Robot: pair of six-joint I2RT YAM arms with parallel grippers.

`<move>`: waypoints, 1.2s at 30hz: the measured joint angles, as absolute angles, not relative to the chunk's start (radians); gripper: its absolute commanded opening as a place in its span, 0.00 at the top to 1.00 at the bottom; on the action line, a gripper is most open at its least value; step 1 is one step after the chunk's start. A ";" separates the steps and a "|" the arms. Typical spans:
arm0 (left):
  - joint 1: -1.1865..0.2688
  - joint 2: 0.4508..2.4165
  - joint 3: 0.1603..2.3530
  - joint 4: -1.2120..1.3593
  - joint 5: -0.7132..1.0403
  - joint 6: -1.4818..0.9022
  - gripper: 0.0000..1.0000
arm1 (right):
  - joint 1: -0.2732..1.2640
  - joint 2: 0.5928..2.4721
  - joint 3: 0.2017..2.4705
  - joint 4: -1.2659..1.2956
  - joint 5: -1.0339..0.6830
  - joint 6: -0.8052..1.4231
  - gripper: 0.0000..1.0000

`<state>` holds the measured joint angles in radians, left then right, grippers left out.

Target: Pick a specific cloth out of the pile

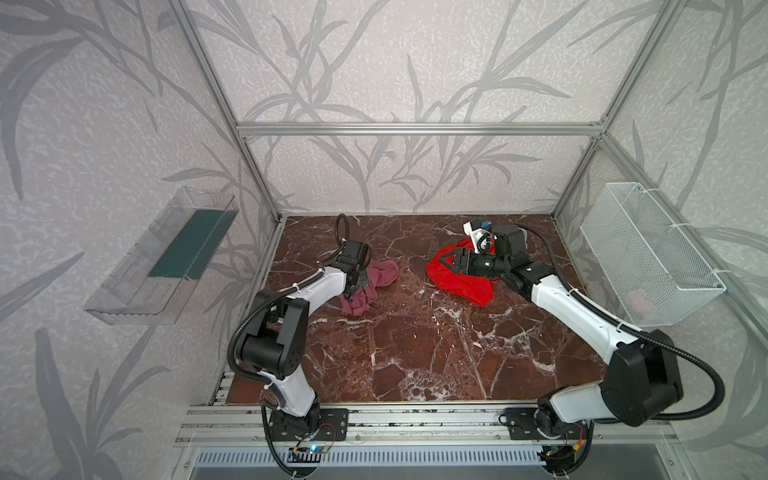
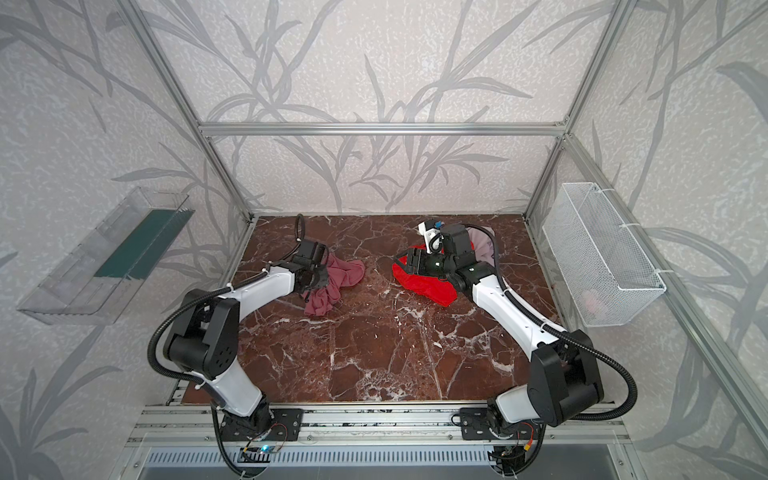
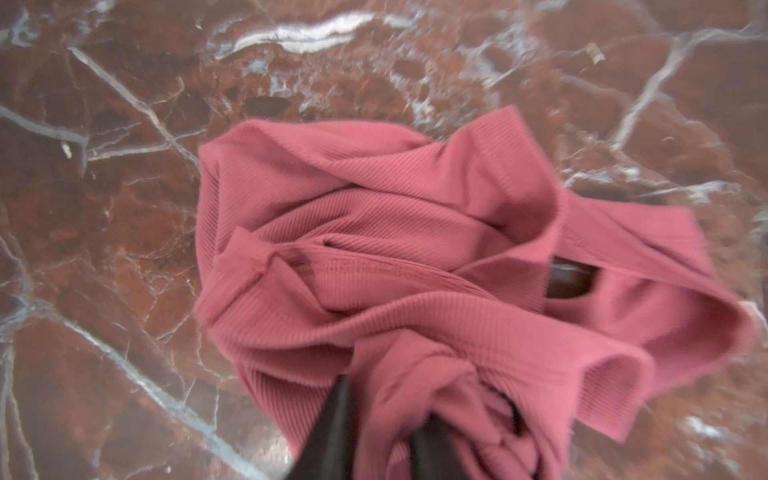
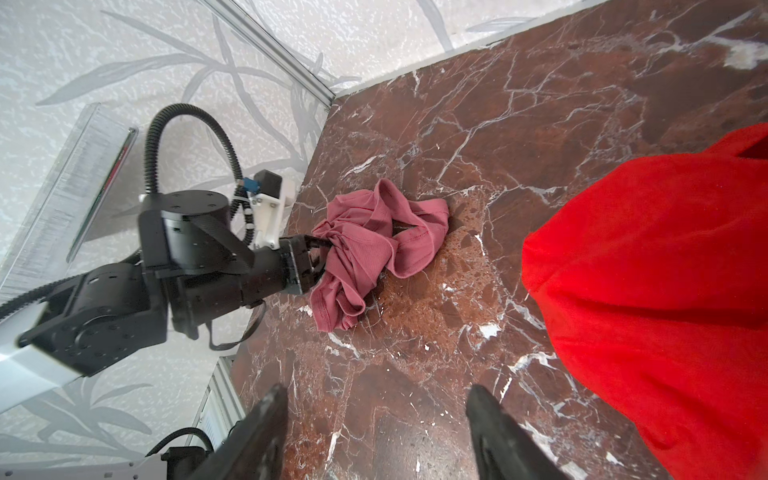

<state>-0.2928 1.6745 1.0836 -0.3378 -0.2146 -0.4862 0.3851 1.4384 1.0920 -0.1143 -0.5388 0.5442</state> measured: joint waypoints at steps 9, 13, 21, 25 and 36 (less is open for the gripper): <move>-0.373 1.412 1.060 -0.352 -0.166 -0.462 0.61 | 0.385 1.413 1.092 -0.126 -0.519 0.530 0.32; -0.428 1.350 1.012 -0.351 -0.133 -0.472 0.62 | 0.385 1.404 1.086 -0.128 -0.518 0.530 0.32; -0.452 1.363 0.875 -0.316 -0.074 -0.550 0.65 | 0.385 1.393 1.067 -0.126 -0.518 0.530 0.32; -0.452 1.427 0.846 -0.266 -0.068 -0.584 0.68 | 0.385 1.393 1.066 -0.125 -0.523 0.530 0.32; -0.392 1.531 0.843 -0.206 -0.130 -0.642 0.70 | 0.385 1.394 1.066 -0.129 -0.524 0.527 0.32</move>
<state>-0.3916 1.5314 0.8429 -0.2058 -0.1303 -0.6418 0.3851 1.3937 1.0664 -0.1287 -0.5236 0.5266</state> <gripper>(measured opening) 0.301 0.680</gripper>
